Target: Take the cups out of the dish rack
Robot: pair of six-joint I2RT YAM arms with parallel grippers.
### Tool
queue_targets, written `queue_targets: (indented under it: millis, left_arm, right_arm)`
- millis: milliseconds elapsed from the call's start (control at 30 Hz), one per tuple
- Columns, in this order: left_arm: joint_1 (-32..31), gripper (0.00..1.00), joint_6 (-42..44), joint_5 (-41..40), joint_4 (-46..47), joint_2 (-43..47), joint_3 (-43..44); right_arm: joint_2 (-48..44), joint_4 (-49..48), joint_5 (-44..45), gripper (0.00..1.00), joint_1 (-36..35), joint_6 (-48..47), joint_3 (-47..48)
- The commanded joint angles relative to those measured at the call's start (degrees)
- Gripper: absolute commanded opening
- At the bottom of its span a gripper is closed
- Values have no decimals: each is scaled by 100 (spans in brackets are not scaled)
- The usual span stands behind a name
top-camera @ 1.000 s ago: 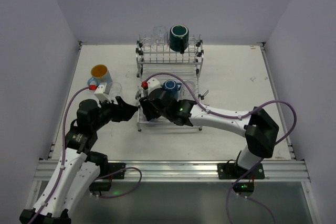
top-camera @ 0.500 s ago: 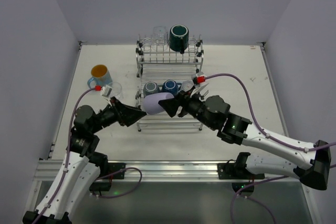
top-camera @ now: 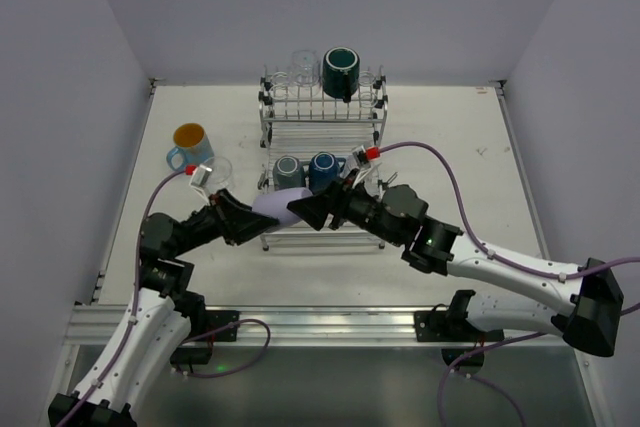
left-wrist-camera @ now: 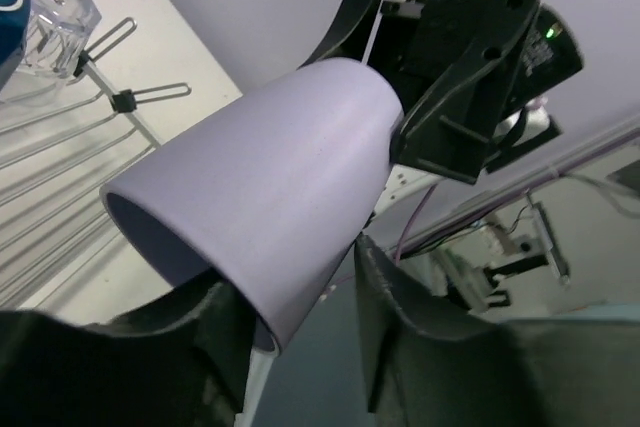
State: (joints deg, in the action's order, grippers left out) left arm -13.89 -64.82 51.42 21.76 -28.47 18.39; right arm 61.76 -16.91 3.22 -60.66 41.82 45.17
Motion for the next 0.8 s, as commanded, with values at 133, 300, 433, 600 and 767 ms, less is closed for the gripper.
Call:
queue_targets:
  millis: [133,300,433,600,767]
  left_arm:
    - [18,0,-243,-79,593,105,-55]
    - [18,0,1310,-1025,-1732,-114,1030]
    - [18,0,3102,-2484,-4401,-598,2386]
    - [18,0,4002,-4460,-5927,-1169,3572]
    - [18,0,4346,-5439,-6832,-1757,3768]
  right_arm:
    - [311,-1191,-445,32,142,722,-368]
    - [-48,-991,-191,99,256,713,-640]
    - [-655,-403,143,99,345,442,-825]
    - [-1323,765,688,99,354,-59,-782]
    - [-1842,1443,838,99,354,-675,-624]
